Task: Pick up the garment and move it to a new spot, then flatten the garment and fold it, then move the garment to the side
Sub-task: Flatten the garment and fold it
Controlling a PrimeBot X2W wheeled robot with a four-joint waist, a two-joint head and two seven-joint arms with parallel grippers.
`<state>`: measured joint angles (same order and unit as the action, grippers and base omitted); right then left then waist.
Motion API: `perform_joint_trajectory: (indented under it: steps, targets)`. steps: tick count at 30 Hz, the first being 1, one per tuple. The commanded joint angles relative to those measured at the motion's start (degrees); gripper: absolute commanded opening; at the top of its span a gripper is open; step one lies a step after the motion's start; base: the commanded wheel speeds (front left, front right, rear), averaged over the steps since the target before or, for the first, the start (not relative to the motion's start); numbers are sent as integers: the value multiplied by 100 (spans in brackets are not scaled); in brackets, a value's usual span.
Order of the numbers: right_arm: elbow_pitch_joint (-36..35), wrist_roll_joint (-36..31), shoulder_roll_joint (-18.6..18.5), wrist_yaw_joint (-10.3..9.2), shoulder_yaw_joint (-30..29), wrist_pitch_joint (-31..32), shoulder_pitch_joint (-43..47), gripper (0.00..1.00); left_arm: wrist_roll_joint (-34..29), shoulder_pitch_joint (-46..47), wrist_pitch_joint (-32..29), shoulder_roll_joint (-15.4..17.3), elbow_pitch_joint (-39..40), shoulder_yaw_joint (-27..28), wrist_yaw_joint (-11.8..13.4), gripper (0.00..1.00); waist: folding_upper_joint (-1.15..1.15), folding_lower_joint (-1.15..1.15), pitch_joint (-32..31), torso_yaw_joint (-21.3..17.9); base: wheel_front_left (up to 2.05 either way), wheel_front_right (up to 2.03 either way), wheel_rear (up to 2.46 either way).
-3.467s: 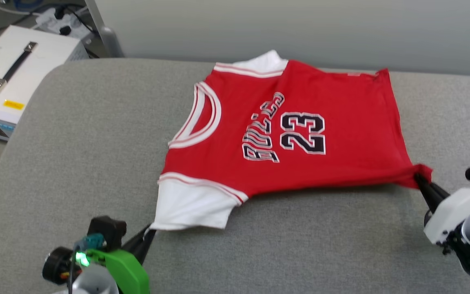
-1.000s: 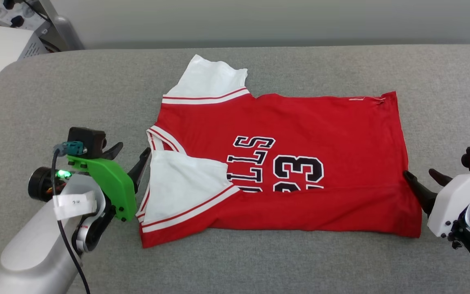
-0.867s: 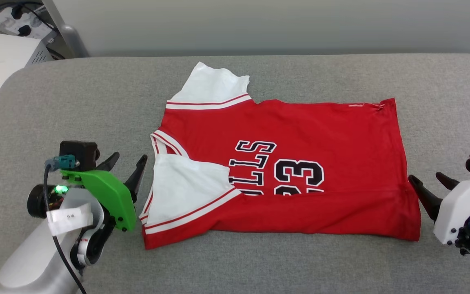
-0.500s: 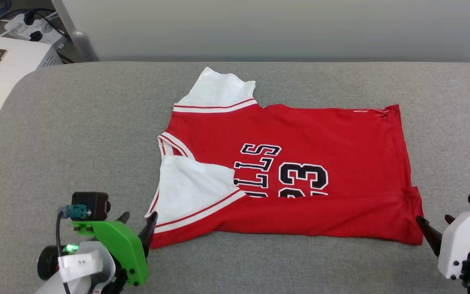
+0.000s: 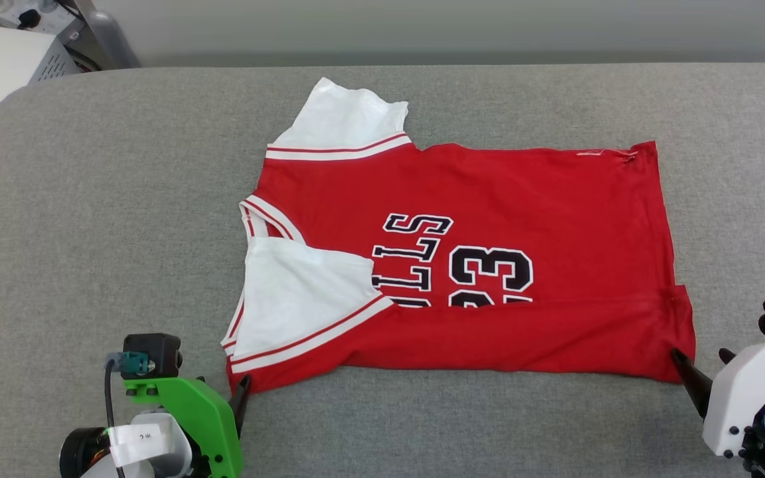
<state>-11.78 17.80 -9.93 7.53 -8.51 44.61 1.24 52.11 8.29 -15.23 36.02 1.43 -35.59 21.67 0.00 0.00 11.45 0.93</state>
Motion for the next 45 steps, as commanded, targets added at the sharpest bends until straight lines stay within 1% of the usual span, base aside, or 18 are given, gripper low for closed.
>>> perform_joint_trajectory:
  steps: [1,8,11,12,13,14,17,21,25,29,35,39,44,45]
  targets:
    - [-47,-42,7,-4,-9,-3,62,100,-17,82,29,-39,-85,14,-10,100,0,0,135,-81,0,0,0]
    - [-75,-21,-38,-4,-25,-26,45,100,54,264,98,-194,-520,22,-189,100,0,0,368,-184,0,0,0]
    - [-82,-11,-60,-4,-19,-42,32,100,87,309,10,-222,-706,-30,-247,100,0,0,446,-218,0,0,0]
    - [-81,-7,-66,-4,-22,-48,28,100,113,316,-83,-230,-776,-82,-286,92,0,0,465,-224,0,0,0]
    - [-80,-4,-71,-4,-25,-52,28,100,148,315,-166,-240,-825,-125,-327,54,0,0,476,-225,0,0,0]
    - [-79,-1,-76,-4,-33,-55,30,100,191,316,-267,-252,-876,-178,-388,0,0,0,487,-223,0,0,0]
    - [-58,-14,-114,-4,-80,-58,30,100,267,338,-424,-262,-931,-265,-537,0,0,0,468,-179,0,0,0]
    - [12,-76,-168,-4,-146,-88,9,100,244,385,-265,-277,-909,-229,-635,0,0,0,341,-56,0,0,0]
    - [161,-136,-132,-4,-213,-128,-40,100,182,418,-106,-214,-574,-169,-675,0,0,0,203,96,0,0,0]
    - [392,-242,-66,-4,-276,-165,-103,100,44,440,16,-107,-112,-117,-584,0,0,0,114,227,0,0,0]
    - [794,-340,75,-4,-304,-165,-226,100,-115,408,-31,37,507,-135,-378,0,0,0,85,335,0,0,0]
    - [1080,-416,113,-4,-262,-189,-298,100,-161,372,-95,117,710,-153,-292,0,0,0,123,367,0,0,0]
    - [1394,-495,168,-4,-246,-197,-388,100,-179,360,-138,154,826,-172,-249,0,0,0,220,377,0,0,0]
    - [1455,-499,184,-4,-246,-200,-410,89,-171,360,-157,153,826,-181,-250,0,0,0,238,375,0,0,0]
